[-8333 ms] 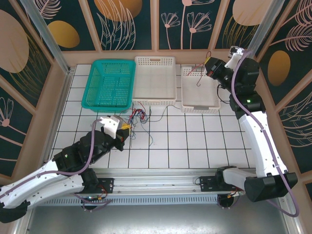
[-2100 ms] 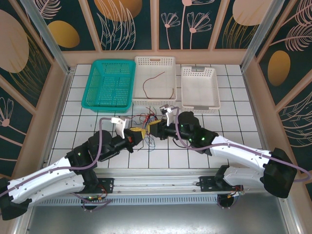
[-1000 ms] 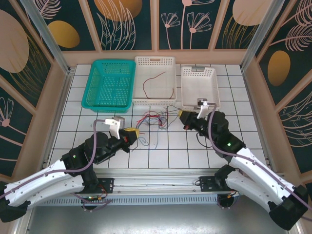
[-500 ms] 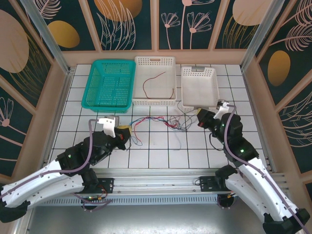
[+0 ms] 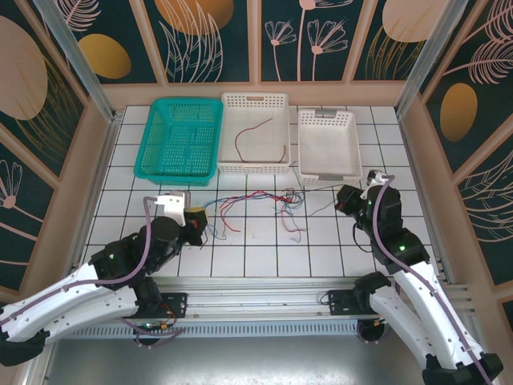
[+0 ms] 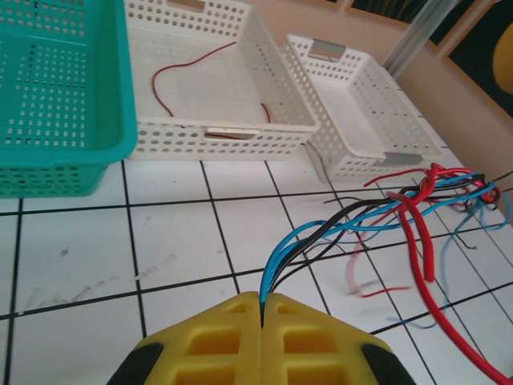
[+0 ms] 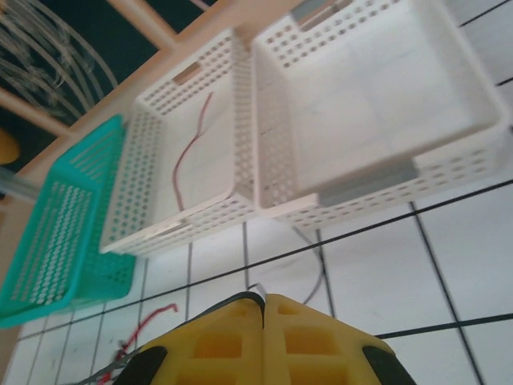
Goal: Untangle the cables
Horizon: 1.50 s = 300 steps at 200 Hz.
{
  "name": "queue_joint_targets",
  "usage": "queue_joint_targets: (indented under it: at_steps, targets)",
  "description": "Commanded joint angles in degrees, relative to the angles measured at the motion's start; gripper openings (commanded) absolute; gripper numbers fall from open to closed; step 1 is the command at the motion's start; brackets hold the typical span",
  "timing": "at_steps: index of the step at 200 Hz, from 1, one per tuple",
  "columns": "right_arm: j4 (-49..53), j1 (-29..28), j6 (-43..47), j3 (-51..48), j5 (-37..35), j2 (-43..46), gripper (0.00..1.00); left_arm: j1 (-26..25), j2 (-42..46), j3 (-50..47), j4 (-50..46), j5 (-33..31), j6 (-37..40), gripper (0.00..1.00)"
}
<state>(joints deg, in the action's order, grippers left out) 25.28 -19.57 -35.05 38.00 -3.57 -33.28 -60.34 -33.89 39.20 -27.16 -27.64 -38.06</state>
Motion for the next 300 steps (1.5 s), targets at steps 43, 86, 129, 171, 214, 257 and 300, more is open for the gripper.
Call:
queue_joint_targets:
  at_steps: [43, 86, 129, 171, 214, 257, 300]
  targets:
    - [4.12, 19.88, -0.26, -2.07, 10.9, 0.32, 0.0, -0.03, 0.65, 7.24, -11.91, -11.66, -3.53, 0.0]
    - [4.27, 31.15, 0.92, -4.04, 19.66, 0.83, 0.0, -0.04, 2.63, 11.19, -18.27, -15.6, -3.73, 0.0]
    - [4.51, 32.58, -0.2, -4.92, 16.61, 1.63, 0.0, -0.06, 3.92, 14.41, -21.67, -17.7, -3.38, 0.0]
    - [-0.54, 32.34, 1.24, -6.73, 25.29, -0.56, 0.0, -0.04, 1.92, 10.89, -13.95, -11.38, -2.2, 0.0]
    - [-4.39, 23.21, 3.07, -6.32, 25.93, -5.05, 0.0, -0.04, -3.17, 10.23, -2.56, -5.01, -0.04, 0.0]
    - [-8.6, 4.23, 4.01, -4.41, 17.09, -10.16, 0.44, -0.04, -11.73, 14.0, 4.4, 0.1, 2.41, 0.0]
    - [-15.26, -8.78, 8.33, -1.39, 14.4, -11.01, 0.61, -0.02, -17.56, 17.86, 10.58, 4.76, 3.15, 0.0]
